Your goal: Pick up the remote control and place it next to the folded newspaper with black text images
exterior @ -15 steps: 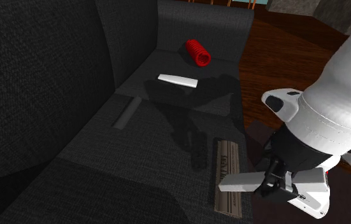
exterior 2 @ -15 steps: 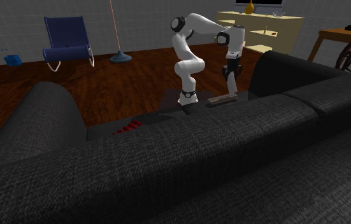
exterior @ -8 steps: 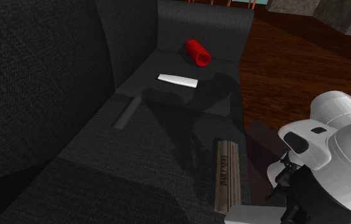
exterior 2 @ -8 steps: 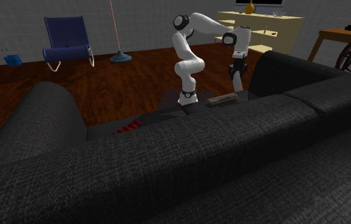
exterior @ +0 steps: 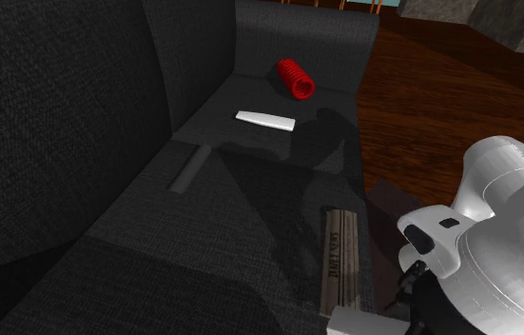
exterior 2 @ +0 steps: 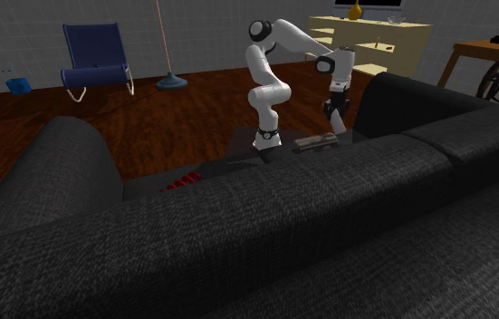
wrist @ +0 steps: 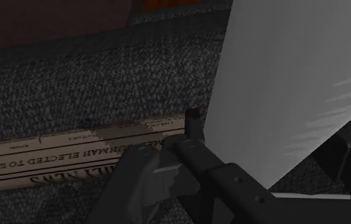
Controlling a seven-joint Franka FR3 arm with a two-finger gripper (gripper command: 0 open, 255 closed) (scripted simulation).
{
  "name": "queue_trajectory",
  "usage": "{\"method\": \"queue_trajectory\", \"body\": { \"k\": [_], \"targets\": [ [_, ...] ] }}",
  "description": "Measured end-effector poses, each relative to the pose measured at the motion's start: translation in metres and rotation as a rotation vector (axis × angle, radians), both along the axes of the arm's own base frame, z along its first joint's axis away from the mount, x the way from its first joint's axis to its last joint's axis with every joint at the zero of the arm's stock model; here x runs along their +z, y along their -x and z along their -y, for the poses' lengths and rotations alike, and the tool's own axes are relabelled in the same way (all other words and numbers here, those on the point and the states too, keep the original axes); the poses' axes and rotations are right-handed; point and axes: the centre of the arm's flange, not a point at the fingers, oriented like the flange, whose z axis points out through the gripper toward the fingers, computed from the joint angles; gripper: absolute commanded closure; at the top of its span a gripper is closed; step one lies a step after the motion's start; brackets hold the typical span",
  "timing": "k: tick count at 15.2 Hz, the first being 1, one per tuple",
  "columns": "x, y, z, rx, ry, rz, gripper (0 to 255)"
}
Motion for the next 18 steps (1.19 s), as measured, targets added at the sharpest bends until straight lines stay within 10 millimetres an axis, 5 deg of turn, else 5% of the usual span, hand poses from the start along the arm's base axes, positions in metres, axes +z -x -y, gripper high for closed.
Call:
{"method": "queue_trajectory", "body": {
  "k": [6, 13, 14, 18],
  "targets": [
    [-0.033, 0.000, -0.001, -0.001, -0.002, 0.002, 255],
    [-0.035, 0.001, -0.002, 0.003, -0.009, 0.003, 255],
    [-0.035, 0.001, -0.002, 0.003, -0.010, 0.004, 0],
    [-0.039, 0.000, 0.000, -0.001, 0.001, 0.000, 0]
  ]
}}
